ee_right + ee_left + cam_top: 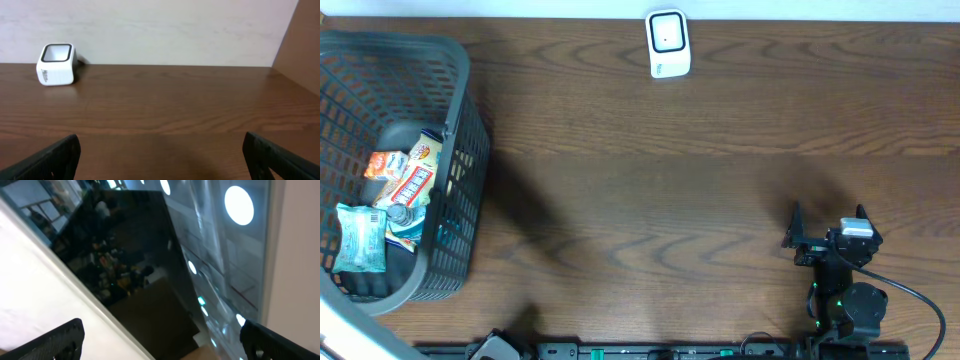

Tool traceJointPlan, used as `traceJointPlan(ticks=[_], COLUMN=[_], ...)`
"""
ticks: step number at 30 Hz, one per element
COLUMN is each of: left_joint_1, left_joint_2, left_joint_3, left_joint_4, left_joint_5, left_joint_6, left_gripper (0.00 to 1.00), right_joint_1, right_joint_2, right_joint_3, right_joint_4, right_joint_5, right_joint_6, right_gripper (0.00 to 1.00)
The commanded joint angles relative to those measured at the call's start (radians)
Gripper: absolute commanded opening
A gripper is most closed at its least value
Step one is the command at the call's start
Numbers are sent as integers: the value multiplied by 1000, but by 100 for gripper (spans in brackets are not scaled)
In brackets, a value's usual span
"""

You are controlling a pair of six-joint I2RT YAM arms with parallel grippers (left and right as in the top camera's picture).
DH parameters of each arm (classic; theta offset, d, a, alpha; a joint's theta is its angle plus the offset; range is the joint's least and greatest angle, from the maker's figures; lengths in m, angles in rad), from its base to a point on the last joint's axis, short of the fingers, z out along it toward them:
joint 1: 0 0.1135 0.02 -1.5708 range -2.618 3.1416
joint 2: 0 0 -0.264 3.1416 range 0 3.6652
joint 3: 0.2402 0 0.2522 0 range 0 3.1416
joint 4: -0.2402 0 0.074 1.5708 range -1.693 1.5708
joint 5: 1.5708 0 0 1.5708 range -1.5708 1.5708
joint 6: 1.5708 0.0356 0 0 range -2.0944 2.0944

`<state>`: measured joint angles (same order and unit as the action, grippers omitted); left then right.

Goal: Scan the item barcode
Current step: 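Raise the left gripper and move it over the grey basket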

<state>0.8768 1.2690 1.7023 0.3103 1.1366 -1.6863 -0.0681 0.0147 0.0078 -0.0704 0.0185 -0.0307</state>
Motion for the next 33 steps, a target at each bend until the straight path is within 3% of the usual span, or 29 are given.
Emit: traceJointPlan(ticks=[1,6,9,14,17,19,28,33], left_joint_1=[-18,-43,-109,-296,-384,-411,-417,-417], left_joint_2=[22,45,57,76,104,131,241,269], left_joint_3=[124,222,272,310,310,310,309,308], left_joint_4=[-212,-613,-825,-1202,-1347,-1416,-1695,-1716], left_joint_5=[-94,-283,-383,-835,-1096,-1184,-1247,-1175], left_joint_6=[136,294,476,776,845,881,964,965], left_gripper=[99,100,99,99,100,100,100,100], right_joint_1=[-5,-5,-5,-5,-5,-5,-5,-5], right_joint_2=[-3,-3,-3,-3,-3,-3,-3,-3], right_joint_3=[-2,-2,-2,-2,-2,-2,-2,-2], right_joint_4=[-2,-2,-2,-2,-2,-2,-2,-2], right_joint_5=[-2,-2,-2,-2,-2,-2,-2,-2], right_joint_6=[-8,-8,-8,-8,-8,-8,-8,-8], right_gripper=[99,99,99,99,99,99,99,99])
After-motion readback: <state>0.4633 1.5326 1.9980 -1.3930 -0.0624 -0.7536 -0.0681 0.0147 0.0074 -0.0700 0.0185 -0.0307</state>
